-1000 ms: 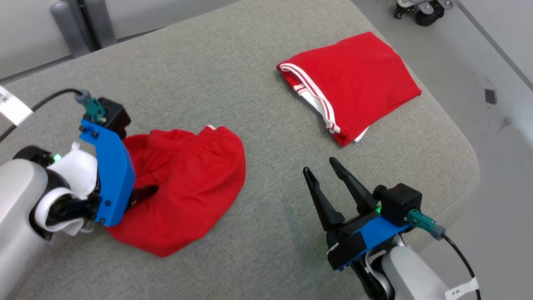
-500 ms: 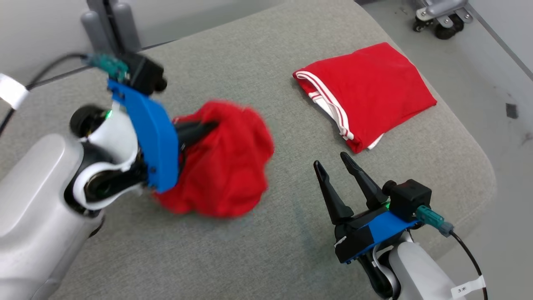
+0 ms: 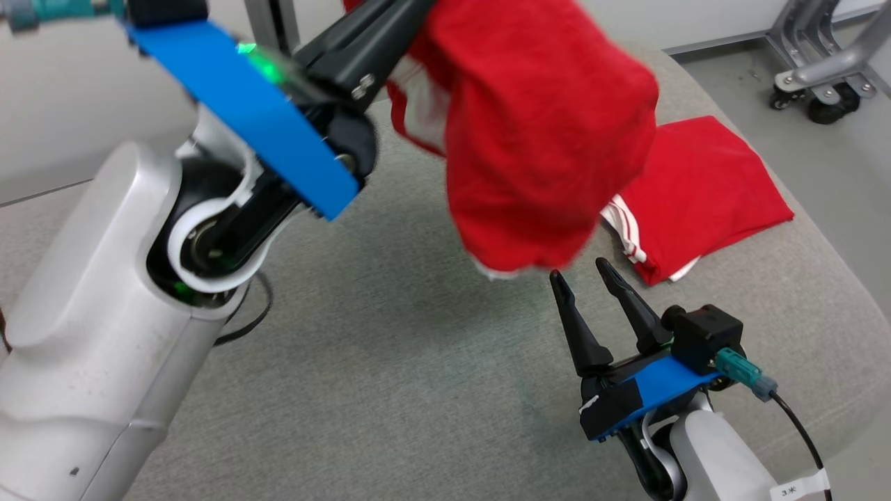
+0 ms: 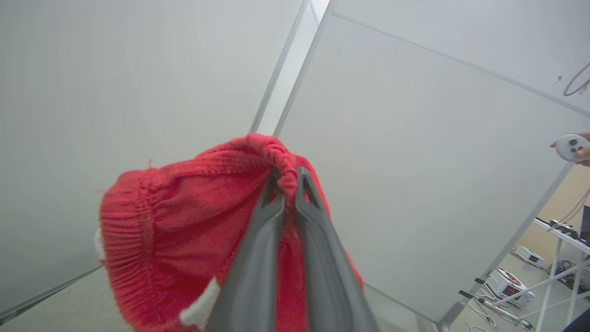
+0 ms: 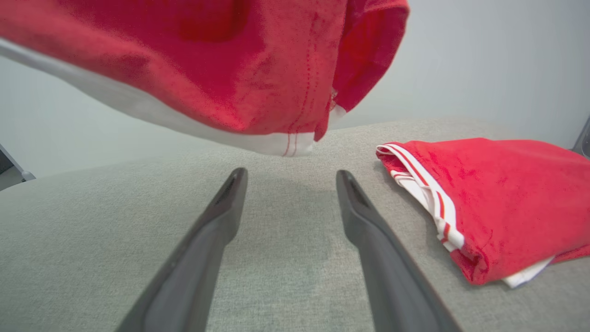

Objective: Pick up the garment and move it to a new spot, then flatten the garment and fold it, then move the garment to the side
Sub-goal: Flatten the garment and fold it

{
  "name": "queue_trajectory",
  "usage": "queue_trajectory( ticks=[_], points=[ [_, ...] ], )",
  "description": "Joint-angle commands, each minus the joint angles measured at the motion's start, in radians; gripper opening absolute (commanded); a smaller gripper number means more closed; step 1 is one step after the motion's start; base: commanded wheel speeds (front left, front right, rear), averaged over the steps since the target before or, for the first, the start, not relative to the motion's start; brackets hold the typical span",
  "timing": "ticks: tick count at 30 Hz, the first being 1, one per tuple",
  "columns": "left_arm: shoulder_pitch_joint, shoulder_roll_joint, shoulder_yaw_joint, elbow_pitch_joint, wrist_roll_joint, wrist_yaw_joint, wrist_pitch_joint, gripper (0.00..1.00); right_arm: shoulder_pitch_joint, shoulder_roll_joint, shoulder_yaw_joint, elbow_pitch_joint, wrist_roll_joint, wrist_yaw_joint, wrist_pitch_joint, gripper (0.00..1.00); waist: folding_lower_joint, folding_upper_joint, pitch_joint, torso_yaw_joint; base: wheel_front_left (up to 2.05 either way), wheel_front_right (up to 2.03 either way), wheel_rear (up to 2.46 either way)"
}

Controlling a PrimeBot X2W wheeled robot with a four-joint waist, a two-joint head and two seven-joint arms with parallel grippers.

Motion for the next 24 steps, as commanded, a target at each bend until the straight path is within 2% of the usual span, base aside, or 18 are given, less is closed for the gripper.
queue_trajectory(
  ticks=[1, 5, 8, 10, 14, 19, 24],
  points=[
    [0.054, 0.023, 0.007, 0.045, 0.012, -0.003, -0.023, 0.0, 0.015, 0.0, -0.005, -0.008, -0.002, 0.0, 0.004, 1.0, 0.0001, 0.0, -0.001, 0.014, 0.0, 0.0, 0.0],
    [0.19, 0.043, 0.0, 0.16, 0.031, 0.039, -0.079, 0.0, 0.028, 0.0, -0.01, -0.027, -0.007, 0.0, 0.019, 1.0, 0.0001, 0.0, -0.004, 0.046, 0.0, 0.0, 0.0],
    [0.296, 0.055, -0.012, 0.246, 0.061, 0.089, -0.137, 0.0, 0.031, 0.0, -0.021, -0.043, -0.015, 0.0, 0.029, 1.0, 0.0001, 0.0, 0.002, 0.071, 0.0, 0.0, 0.0],
    [0.357, 0.046, -0.005, 0.293, 0.075, 0.122, -0.196, 0.0, 0.034, -0.001, -0.028, -0.055, -0.02, 0.0, 0.036, 1.0, 0.0001, 0.0, 0.006, 0.087, 0.0, 0.0, 0.0],
    [0.454, 0.019, 0.012, 0.346, 0.087, 0.155, -0.307, 0.0, 0.047, -0.002, -0.049, -0.075, -0.035, 0.0, 0.049, 1.0, 0.0001, 0.0, 0.007, 0.124, 0.0, 0.0, 0.0],
    [0.547, -0.003, 0.017, 0.322, 0.095, 0.171, -0.397, 0.0, 0.071, -0.012, -0.079, -0.104, -0.049, 0.0, 0.069, 1.0, 0.0001, 0.0, -0.003, 0.184, 0.0, 0.0, 0.0],
    [0.638, 0.007, 0.023, 0.208, 0.089, 0.205, -0.433, 0.0, 0.096, -0.022, -0.111, -0.138, -0.058, 0.0, 0.088, 1.0, 0.0001, 0.0, -0.013, 0.235, 0.0, 0.0, 0.0]
  ],
)
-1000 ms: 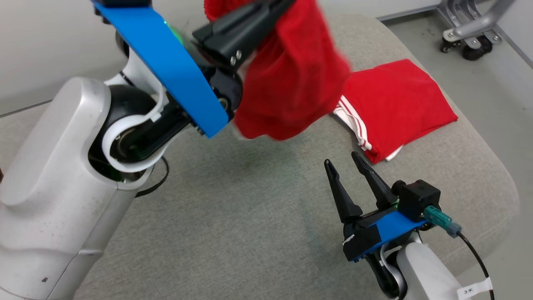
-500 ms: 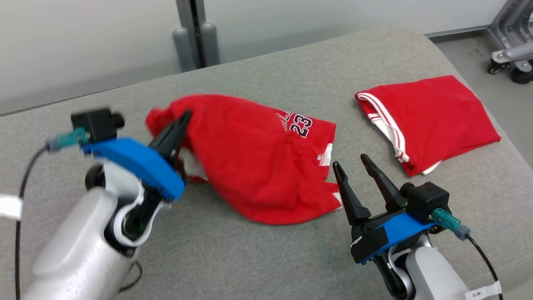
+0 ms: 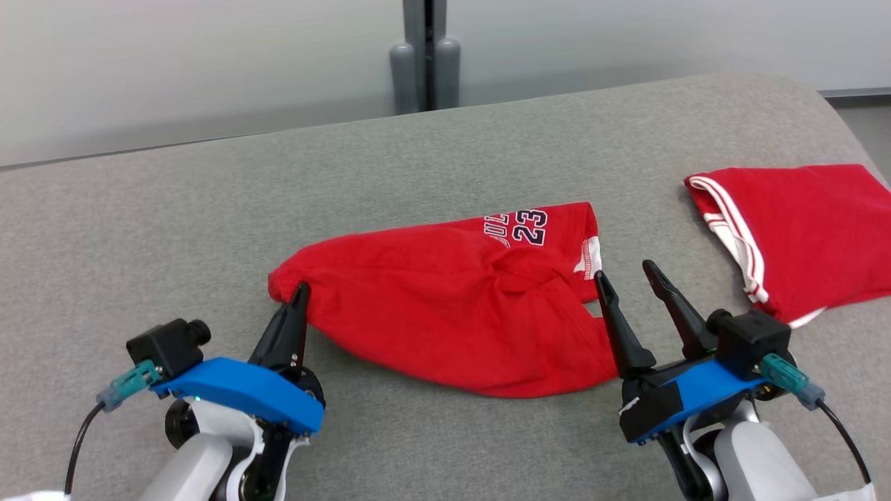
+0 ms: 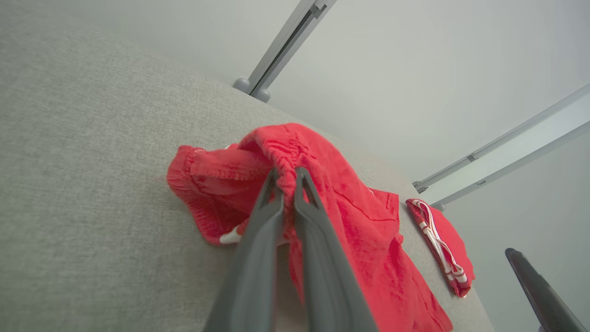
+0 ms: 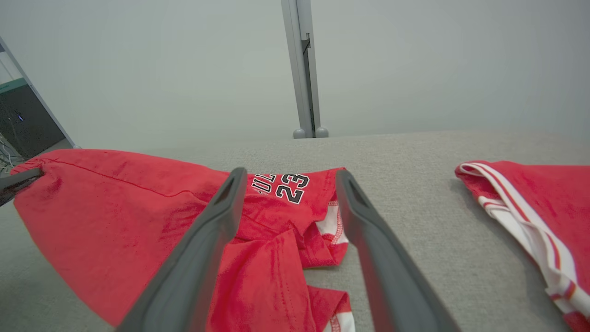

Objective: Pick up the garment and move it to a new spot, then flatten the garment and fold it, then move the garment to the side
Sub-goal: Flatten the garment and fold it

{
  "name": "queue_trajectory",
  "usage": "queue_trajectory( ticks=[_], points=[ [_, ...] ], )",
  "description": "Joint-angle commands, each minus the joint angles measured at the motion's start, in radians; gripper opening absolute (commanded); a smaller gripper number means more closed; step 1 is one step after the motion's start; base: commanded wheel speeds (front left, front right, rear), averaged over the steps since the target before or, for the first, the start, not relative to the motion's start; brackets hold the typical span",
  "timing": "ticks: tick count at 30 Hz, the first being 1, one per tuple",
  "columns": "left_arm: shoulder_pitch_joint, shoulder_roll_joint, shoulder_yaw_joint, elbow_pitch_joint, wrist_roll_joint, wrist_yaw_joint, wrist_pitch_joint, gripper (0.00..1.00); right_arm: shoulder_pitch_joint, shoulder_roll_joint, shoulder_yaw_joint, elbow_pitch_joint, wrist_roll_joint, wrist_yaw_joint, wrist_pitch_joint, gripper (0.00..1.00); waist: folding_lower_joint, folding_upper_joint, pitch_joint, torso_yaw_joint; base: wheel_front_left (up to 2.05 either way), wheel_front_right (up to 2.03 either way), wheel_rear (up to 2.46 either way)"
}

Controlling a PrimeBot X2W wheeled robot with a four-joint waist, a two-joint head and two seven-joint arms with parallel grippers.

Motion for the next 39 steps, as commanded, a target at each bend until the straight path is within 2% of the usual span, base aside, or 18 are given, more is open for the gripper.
queue_trajectory(
  ticks=[1, 9, 13, 16, 22, 23, 31, 32, 33, 34, 39],
  points=[
    [0.035, 0.009, 0.005, -0.05, -0.008, 0.015, -0.005, 0.0, 0.017, -0.006, -0.011, -0.012, -0.005, 0.0, 0.005, 1.0, 0.0, 0.0, 0.002, 0.017, 0.0, 0.0, 0.0],
    [0.194, 0.049, 0.001, -0.385, -0.053, 0.128, 0.041, 0.0, 0.051, -0.01, -0.032, -0.059, -0.013, 0.0, 0.028, 1.0, 0.0, 0.0, -0.006, 0.03, 0.0, 0.0, 0.0],
    [0.191, 0.065, 0.003, -0.427, -0.046, 0.167, 0.06, 0.0, 0.056, -0.007, -0.026, -0.069, -0.009, 0.0, 0.032, 1.0, 0.0, 0.0, 0.0, 0.007, 0.0, 0.0, 0.0],
    [0.127, 0.069, 0.011, -0.342, -0.024, 0.173, 0.07, 0.0, 0.055, -0.005, -0.021, -0.073, -0.009, 0.0, 0.034, 1.0, 0.0, 0.0, 0.011, -0.012, 0.0, 0.0, 0.0],
    [-0.058, 0.055, -0.007, -0.023, 0.067, 0.176, 0.062, 0.0, 0.024, -0.001, 0.004, -0.077, -0.005, 0.0, 0.034, 1.0, 0.0, 0.0, 0.051, -0.062, 0.0, 0.0, 0.0],
    [-0.058, 0.055, -0.007, -0.023, 0.067, 0.176, 0.062, 0.0, 0.024, -0.001, 0.004, -0.077, -0.005, 0.0, 0.034, 1.0, 0.0, 0.0, 0.051, -0.062, 0.0, 0.0, 0.0],
    [-0.232, 0.03, -0.023, 0.277, 0.162, 0.158, -0.007, 0.0, 0.006, 0.0, 0.014, -0.07, 0.0, 0.0, 0.024, 1.0, 0.0, 0.0, 0.101, -0.095, 0.0, 0.0, 0.0],
    [-0.241, 0.024, -0.026, 0.299, 0.165, 0.153, -0.015, 0.23, 0.007, 0.0, 0.014, -0.069, -0.001, 0.0, 0.022, 1.0, 0.0, 0.0, 0.103, -0.095, 0.0, 0.0, 0.0],
    [-0.248, 0.018, -0.03, 0.318, 0.169, 0.144, -0.022, 0.51, 0.007, 0.0, 0.011, -0.069, -0.002, 0.0, 0.023, 1.0, 0.0, 0.0, 0.105, -0.094, 0.0, 0.0, 0.0],
    [-0.255, 0.013, -0.034, 0.333, 0.169, 0.135, -0.026, 1.0, 0.007, -0.001, 0.006, -0.07, -0.004, 0.0, 0.022, 1.0, 0.0, 0.0, 0.106, -0.09, 0.0, 0.0, 0.0],
    [-0.248, 0.008, -0.057, 0.355, 0.194, 0.094, -0.057, 1.0, 0.006, -0.002, -0.01, -0.075, -0.014, 0.0, 0.026, 1.0, 0.0, 0.0, 0.104, -0.057, 0.0, 0.0, 0.0]
  ],
)
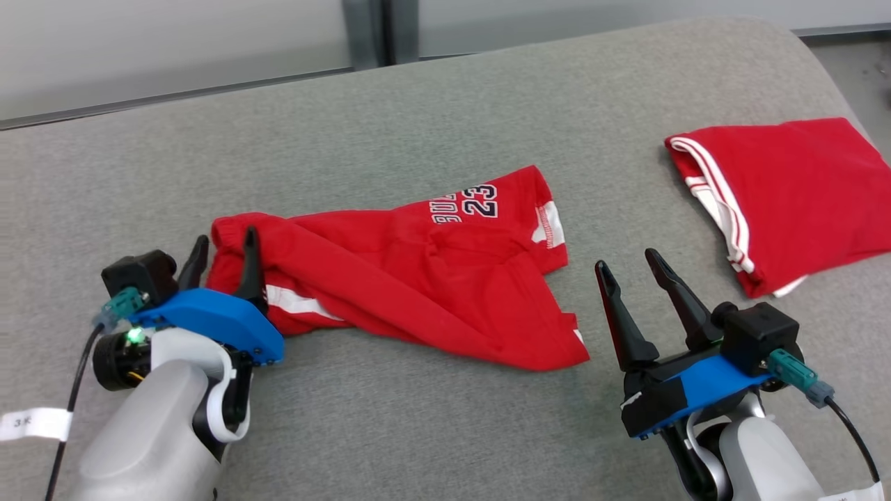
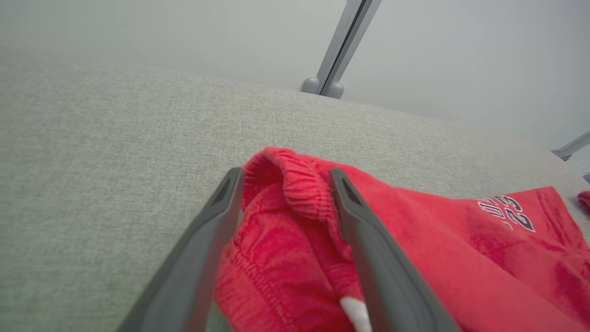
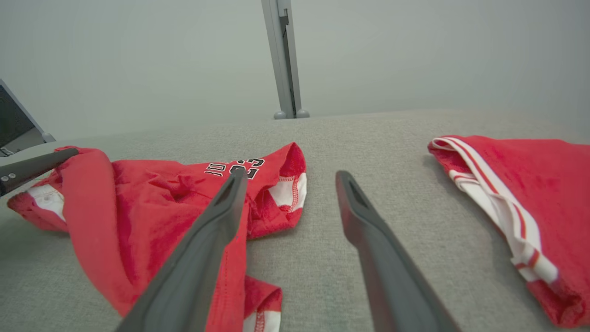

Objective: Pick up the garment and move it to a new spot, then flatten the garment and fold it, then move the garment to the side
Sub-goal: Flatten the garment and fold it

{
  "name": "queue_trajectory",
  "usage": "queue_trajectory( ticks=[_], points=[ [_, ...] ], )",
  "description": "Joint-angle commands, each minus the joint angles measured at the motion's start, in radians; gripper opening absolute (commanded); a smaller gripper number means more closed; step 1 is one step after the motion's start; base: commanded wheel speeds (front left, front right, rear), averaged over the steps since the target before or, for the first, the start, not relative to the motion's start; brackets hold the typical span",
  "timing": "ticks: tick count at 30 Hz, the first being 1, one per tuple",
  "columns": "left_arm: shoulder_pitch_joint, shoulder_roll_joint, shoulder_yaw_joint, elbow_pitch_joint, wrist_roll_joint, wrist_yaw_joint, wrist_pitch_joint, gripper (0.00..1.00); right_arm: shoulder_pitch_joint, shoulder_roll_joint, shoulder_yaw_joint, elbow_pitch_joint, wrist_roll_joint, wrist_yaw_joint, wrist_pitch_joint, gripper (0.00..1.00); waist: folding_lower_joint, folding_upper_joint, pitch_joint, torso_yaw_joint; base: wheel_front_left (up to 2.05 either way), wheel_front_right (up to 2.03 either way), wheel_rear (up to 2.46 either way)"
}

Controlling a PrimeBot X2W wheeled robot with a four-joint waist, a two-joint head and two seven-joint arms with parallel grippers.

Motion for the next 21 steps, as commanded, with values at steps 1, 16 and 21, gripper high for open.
queue_trajectory(
  ticks=[1, 16, 21],
  points=[
    [0.015, -0.004, -0.002, -0.008, 0.004, -0.007, -0.008, 1.0, -0.006, 0.0, -0.005, -0.002, 0.0, 0.0, 0.0, 1.0, -0.0001, -0.0001, -0.001, 0.011, 0.0, 0.0, 0.0],
    [0.257, 0.041, 0.093, -0.331, 0.158, 0.012, -0.064, 1.0, 0.064, -0.011, -0.052, -0.019, -0.012, 0.0, 0.034, 1.0, -0.0001, -0.0001, -0.097, 0.115, 0.0, 0.0, 0.0],
    [0.384, -0.001, 0.225, -0.442, 0.326, -0.001, -0.065, 1.0, 0.113, -0.01, -0.08, -0.027, -0.01, 0.0, 0.046, 1.0, -0.0001, -0.0001, -0.144, 0.137, 0.0, 0.0, 0.0]
  ],
)
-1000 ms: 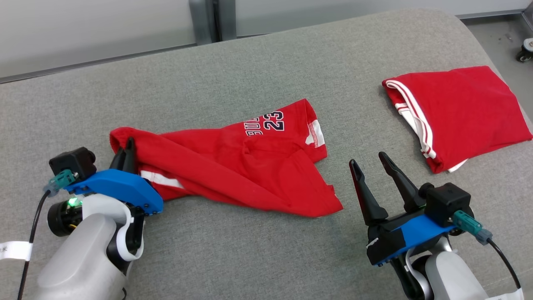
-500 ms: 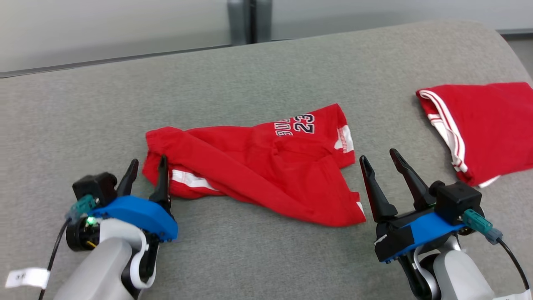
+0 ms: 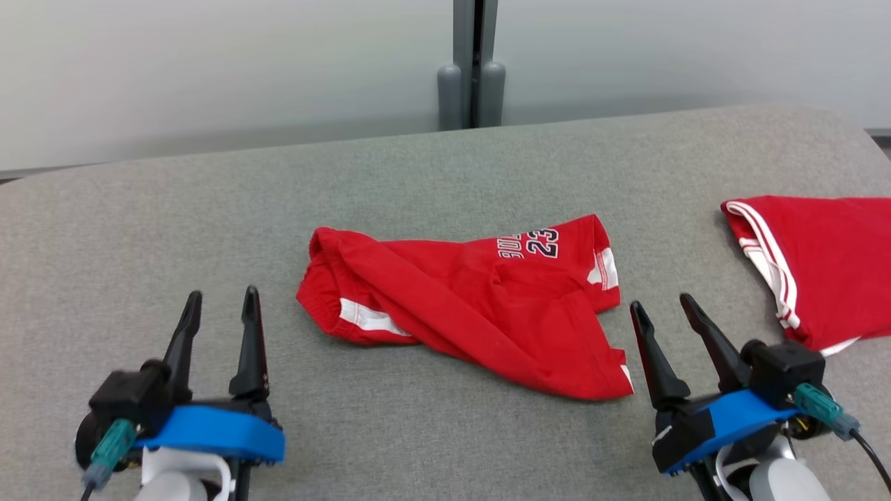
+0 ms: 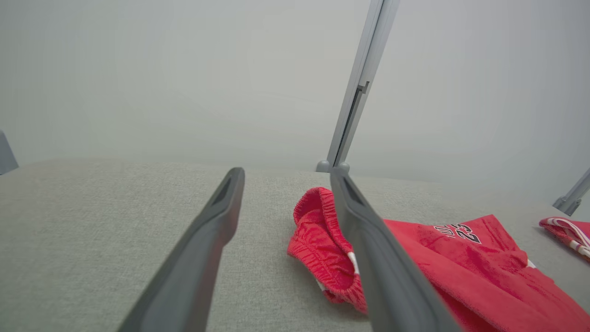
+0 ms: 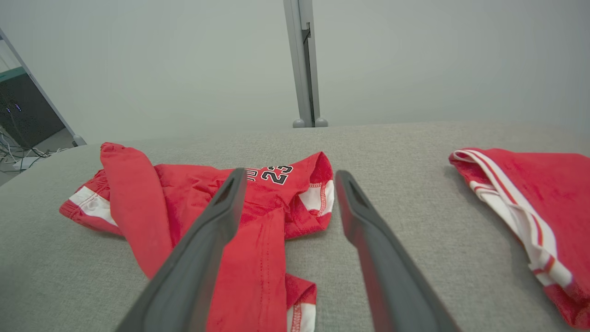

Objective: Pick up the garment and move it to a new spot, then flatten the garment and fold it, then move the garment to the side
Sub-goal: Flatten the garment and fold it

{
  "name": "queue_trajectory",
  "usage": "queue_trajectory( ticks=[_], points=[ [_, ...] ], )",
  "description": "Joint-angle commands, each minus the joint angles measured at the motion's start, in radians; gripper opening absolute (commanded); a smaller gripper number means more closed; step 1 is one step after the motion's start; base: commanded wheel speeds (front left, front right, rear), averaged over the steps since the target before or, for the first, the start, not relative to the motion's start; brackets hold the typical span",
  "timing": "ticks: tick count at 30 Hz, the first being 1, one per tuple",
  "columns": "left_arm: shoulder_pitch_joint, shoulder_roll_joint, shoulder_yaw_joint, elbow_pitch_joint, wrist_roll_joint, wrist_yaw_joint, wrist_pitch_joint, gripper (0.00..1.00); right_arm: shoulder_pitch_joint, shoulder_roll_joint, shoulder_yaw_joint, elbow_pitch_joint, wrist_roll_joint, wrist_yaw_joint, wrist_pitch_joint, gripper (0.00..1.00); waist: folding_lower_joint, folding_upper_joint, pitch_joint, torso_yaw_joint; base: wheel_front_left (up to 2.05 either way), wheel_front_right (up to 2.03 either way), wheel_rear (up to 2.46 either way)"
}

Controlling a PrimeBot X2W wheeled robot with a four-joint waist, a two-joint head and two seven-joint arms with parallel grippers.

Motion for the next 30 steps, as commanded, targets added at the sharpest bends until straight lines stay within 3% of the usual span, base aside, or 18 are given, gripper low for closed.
queue_trajectory(
  ticks=[1, 7, 13, 23, 30],
  points=[
    [0.027, -0.009, 0.031, -0.016, 0.035, -0.009, -0.004, 1.0, 0.021, -0.004, -0.008, -0.004, 0.0, 0.0, 0.005, 1.0, 0.0002, 0.0, -0.011, 0.003, 0.0, 0.0, 0.0],
    [0.154, -0.066, 0.155, -0.026, 0.136, -0.056, -0.004, 1.0, 0.063, 0.002, -0.028, -0.011, 0.006, 0.0, 0.027, 1.0, 0.0002, 0.0, -0.04, 0.019, 0.0, 0.0, 0.0],
    [0.177, -0.109, 0.213, -0.001, 0.192, -0.123, -0.004, 1.0, 0.051, -0.001, -0.008, -0.013, 0.022, 0.0, 0.084, 1.0, 0.0002, 0.0, -0.034, 0.031, 0.0, 0.0, 0.0],
    [0.127, -0.15, 0.252, 0.035, 0.25, -0.185, -0.004, 1.0, -0.124, -0.003, 0.011, 0.117, 0.05, 0.0, 0.45, 1.0, 0.0002, 0.0, 0.009, 0.032, 0.0, 0.0, 0.0],
    [0.1, -0.168, 0.257, 0.055, 0.277, -0.213, -0.004, 1.0, -0.223, -0.004, 0.026, 0.25, 0.049, 0.0, 0.503, 1.0, 0.0002, 0.0, 0.037, 0.061, 0.0, 0.0, 0.0]
  ],
)
